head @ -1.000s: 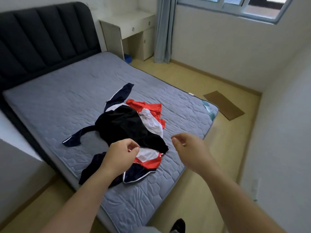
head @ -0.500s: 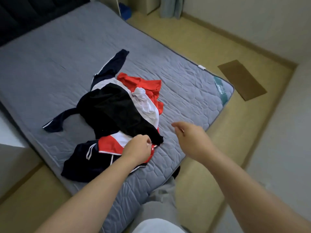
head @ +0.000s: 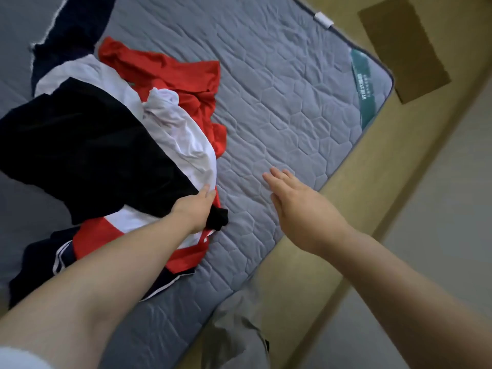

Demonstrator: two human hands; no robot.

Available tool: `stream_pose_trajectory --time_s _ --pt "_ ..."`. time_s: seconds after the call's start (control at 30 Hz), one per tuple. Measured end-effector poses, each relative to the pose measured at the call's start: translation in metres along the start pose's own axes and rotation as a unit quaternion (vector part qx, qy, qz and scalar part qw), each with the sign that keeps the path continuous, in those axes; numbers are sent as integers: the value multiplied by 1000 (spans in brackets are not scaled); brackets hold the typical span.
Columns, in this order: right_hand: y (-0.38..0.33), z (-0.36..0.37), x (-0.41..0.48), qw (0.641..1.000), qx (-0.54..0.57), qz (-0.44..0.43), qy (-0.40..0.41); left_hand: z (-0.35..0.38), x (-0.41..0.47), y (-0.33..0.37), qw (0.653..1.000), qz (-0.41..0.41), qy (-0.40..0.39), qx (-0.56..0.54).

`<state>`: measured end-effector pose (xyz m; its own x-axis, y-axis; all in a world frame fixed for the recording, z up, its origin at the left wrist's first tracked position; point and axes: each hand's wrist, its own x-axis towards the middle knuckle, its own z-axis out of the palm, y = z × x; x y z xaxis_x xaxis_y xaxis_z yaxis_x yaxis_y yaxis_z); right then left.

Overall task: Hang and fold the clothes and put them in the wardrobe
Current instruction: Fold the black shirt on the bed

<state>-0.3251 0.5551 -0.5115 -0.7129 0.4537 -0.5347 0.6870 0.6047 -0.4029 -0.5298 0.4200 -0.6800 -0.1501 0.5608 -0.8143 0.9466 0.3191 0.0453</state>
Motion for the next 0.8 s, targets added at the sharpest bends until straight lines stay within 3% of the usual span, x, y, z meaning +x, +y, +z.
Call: stream_pose_trajectory --time_s 0.13,0.3,0.43,0.63,0.8 --pt "22 14 22 1000 16 10 -16 7 41 -4 999 -21 -44 14" --pt "20 19 26 995 50 25 -80 3 37 1 997 -64 -36 4" --pt "-8 -2 14 992 53 17 -111 -20 -6 10 986 -84 69 -123" --pt "-51 -50 -19 992 24 6 -120 -104 -105 37 936 -48 216 -275" --pt "-73 -85 -58 993 -11 22 -117 -190 -204 48 840 -7 390 -378"
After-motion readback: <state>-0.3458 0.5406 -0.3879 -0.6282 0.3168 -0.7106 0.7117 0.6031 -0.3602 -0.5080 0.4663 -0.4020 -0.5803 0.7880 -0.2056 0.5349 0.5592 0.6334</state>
